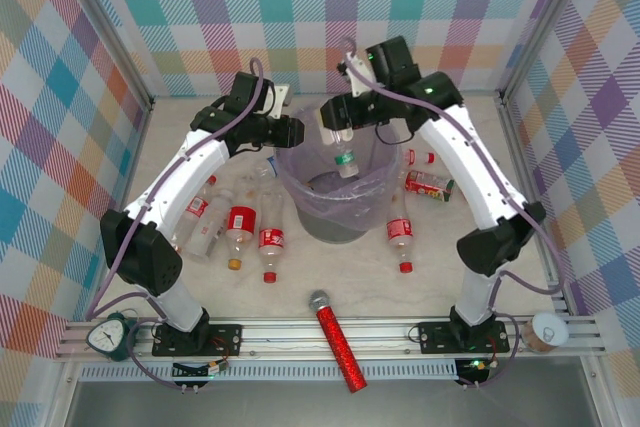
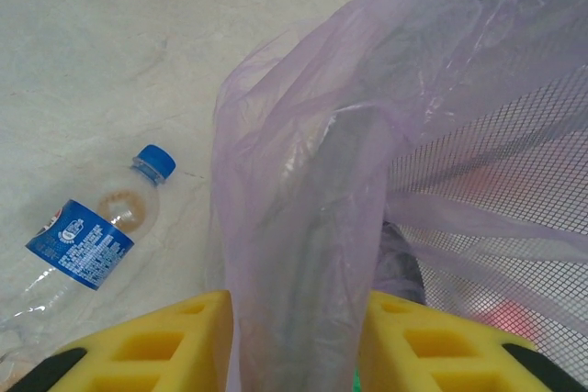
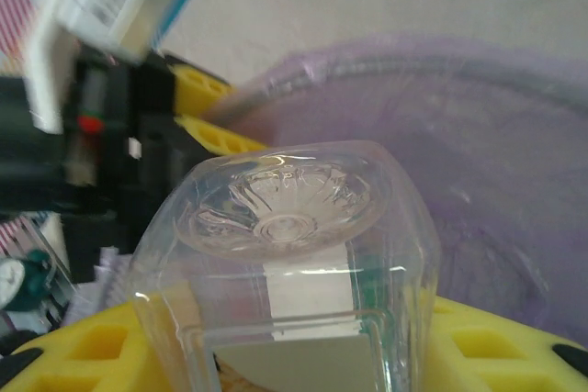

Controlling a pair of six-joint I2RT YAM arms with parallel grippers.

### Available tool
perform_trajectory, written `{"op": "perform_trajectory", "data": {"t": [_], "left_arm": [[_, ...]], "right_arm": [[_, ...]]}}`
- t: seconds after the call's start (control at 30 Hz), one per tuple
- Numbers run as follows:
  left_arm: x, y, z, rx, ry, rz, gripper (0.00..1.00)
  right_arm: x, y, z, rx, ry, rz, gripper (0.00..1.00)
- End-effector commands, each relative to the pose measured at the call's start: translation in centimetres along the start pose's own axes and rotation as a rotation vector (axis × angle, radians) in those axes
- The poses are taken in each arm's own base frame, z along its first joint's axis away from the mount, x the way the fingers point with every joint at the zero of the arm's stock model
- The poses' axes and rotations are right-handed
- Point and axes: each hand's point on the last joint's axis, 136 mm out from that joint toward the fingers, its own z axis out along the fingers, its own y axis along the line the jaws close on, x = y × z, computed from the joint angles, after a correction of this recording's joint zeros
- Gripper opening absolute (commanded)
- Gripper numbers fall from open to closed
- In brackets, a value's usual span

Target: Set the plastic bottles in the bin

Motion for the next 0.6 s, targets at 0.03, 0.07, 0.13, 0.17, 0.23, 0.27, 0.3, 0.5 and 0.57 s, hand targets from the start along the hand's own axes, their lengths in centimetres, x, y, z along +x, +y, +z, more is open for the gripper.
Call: {"op": "perform_trajectory", "data": {"t": [0.03,0.07,0.13,0.17,0.23,0.27,0.3,0.5,0.57], "left_arm": [[2.2,-0.3,0.9,0.008,0.066,-0.005,0.37],[2.2,-0.2,0.9,0.003,0.064,-0.005,0.36],[2.3,0.0,0.9,-0.007,0.066,-0.007,0.35],[2.3,0.1,0.8,-0.009,0.066,-0.006,0.35],[2.4,0.1,0.9,-0.011,0.067,-0.007,0.34],[2.5,0.2,0.9,-0.012,0.069,-0.008,0.33],[2.5,0.2,1.0,-0.014,0.070,-0.008,0.33],[2.5,0.3,1.2,-0.016,0.071,-0.008,0.32],[2.5,0.2,1.2,-0.014,0.069,-0.008,0.32]], "right_arm": [[3.1,-0.1,2.0,-0.005,0.108,-0.042,0.37],[3.7,-0.2,2.6,-0.009,0.119,-0.039,0.37],[4.9,-0.9,3.7,0.001,0.144,-0.030,0.37],[5.4,-1.4,4.2,0.012,0.155,-0.024,0.37],[6.3,-2.1,5.0,0.029,0.165,-0.012,0.39],[6.7,-2.2,5.4,0.020,0.168,-0.003,0.39],[7.0,-2.2,5.7,0.011,0.168,0.004,0.39],[9.0,-3.4,7.6,0.027,0.195,0.038,0.51],[9.4,-3.7,8.0,0.038,0.201,0.041,0.55]]}}
